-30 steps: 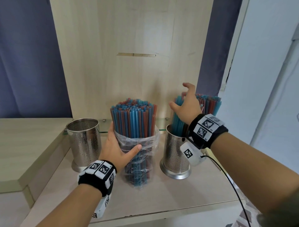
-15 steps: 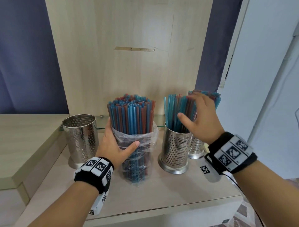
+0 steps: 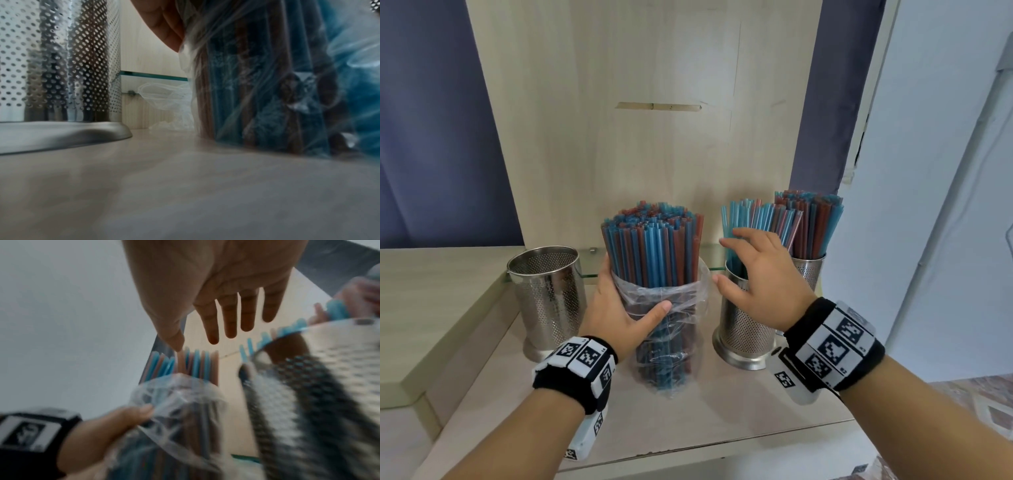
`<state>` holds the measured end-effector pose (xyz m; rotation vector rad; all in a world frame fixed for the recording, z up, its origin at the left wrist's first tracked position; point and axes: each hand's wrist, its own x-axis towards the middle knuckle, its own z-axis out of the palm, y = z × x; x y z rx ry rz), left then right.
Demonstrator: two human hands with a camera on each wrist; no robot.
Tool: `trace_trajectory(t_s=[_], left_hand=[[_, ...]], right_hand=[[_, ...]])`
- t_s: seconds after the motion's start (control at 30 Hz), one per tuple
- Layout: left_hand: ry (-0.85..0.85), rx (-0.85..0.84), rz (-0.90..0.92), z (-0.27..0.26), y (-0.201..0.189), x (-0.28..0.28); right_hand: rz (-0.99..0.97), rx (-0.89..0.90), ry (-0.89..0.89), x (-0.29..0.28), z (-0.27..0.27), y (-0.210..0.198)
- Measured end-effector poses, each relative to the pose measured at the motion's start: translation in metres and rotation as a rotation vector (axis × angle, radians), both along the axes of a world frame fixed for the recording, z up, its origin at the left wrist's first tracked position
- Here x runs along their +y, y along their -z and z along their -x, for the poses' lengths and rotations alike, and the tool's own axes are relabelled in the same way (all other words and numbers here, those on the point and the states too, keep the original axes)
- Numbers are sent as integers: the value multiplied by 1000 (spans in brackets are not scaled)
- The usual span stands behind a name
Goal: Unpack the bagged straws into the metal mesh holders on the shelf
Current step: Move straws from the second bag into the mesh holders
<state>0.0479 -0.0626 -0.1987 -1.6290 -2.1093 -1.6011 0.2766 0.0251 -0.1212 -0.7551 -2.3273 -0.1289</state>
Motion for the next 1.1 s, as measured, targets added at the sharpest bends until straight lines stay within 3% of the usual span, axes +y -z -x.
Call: trace_trajectory(t_s=[0.13, 0.37, 0.8, 1.1], left_hand=[[-7, 9, -5, 1, 1, 0], [24, -27, -2, -3, -4, -4], [45, -46, -3, 2, 0, -1], [33, -62, -13, -1, -2, -3]], right_hand=[[317, 175, -170, -21, 22, -20], [689, 283, -172, -24, 66, -32], [679, 570, -92, -12, 86, -9], [648, 541, -97, -10, 90, -18]])
